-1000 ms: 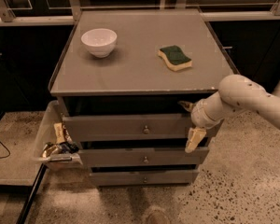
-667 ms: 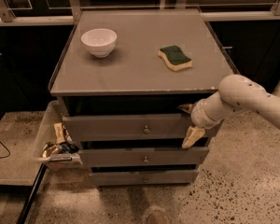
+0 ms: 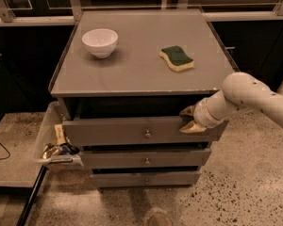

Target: Open top drawer

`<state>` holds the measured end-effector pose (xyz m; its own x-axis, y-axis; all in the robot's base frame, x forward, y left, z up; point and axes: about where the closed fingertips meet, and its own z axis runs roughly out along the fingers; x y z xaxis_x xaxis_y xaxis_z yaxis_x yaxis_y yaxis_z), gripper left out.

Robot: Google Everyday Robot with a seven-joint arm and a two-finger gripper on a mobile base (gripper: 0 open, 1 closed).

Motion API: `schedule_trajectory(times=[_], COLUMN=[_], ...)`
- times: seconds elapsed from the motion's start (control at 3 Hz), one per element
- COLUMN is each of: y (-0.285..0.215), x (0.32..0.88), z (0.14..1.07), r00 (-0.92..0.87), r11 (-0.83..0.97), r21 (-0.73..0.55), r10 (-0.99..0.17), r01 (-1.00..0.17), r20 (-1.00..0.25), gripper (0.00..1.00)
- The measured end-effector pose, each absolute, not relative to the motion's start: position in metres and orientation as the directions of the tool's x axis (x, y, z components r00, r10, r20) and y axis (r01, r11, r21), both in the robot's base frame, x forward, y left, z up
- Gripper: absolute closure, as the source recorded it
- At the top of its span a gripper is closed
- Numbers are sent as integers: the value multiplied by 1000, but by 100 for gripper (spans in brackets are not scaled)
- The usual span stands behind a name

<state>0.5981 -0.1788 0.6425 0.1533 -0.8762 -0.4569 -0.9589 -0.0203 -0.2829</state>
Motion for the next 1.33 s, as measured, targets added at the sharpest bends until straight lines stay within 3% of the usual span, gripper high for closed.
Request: schedule_trajectory(times=[0.33,0.67,1.0,1.33], y=[-181,-181,-179,-189], x=[588,588,584,562], z=[648,648,646,638], r00=[161,161,166,146], r11=[-28,-29,-38,-30], r21=[-280,-280,-271,-242], r10=[-871,-871,-869,-868], r01=[-959,-960,-962,-970], r20=[-463,-463,-466,-476], gripper=[89,0,0,19])
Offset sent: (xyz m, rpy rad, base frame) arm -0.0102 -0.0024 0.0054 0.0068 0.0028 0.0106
